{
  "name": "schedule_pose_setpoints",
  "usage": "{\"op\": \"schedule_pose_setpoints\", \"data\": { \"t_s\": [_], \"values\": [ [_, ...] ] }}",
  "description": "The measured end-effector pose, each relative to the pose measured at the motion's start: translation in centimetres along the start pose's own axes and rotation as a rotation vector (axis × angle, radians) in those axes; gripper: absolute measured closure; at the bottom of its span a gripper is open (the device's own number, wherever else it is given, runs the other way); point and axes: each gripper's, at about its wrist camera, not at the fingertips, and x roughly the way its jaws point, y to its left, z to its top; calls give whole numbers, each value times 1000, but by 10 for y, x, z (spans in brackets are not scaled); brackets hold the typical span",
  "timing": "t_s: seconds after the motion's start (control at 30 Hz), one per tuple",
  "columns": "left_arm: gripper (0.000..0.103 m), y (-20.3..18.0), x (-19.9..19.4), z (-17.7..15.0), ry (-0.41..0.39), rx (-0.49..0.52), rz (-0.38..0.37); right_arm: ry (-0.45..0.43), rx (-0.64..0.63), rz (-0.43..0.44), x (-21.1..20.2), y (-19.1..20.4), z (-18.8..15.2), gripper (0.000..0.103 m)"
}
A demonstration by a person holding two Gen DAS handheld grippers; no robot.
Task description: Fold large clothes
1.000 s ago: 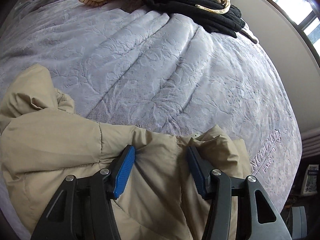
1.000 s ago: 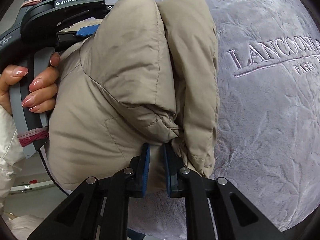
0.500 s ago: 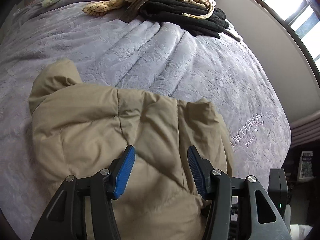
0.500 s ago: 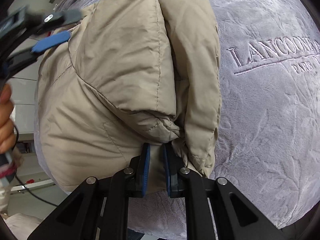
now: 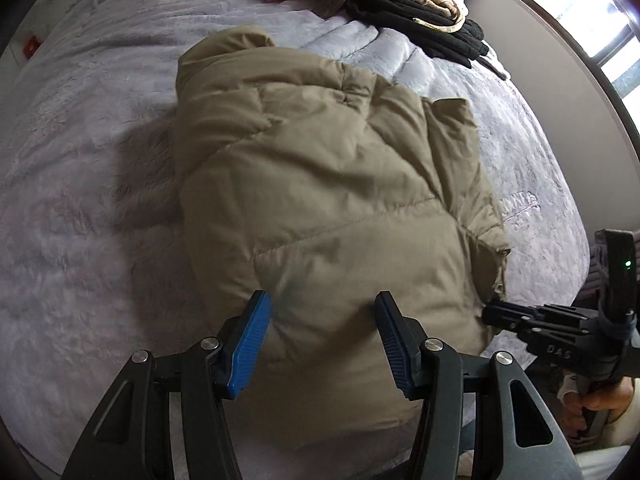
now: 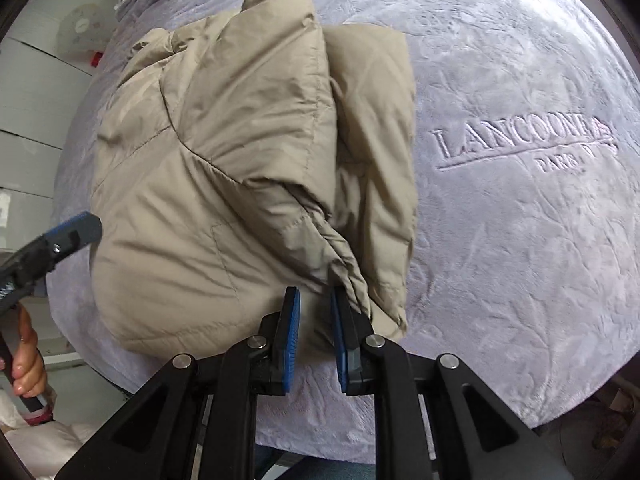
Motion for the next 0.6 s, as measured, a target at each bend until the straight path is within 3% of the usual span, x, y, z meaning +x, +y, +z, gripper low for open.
{"op": "schedule_pose_setpoints", "data": {
  "t_s": [0.03, 0.07, 0.1, 0.33, 0.6],
  "values": [
    [45, 4, 2, -3, 0, -4, 3, 6, 9, -1, 1, -1, -2, 86],
    [30, 8, 4, -7, 3, -15, 3, 15, 16, -4, 2, -1, -3, 86],
    [26, 12, 8, -10, 9, -30, 0, 26, 17, -15, 5, 0, -4, 86],
    [21, 25, 23, -27, 29, -68, -35, 88, 15, -71, 34, 9, -4, 86],
    [21, 25, 13, -31, 18, -111, -3, 130, -15, -63, 29, 17, 14, 86]
  ]
}}
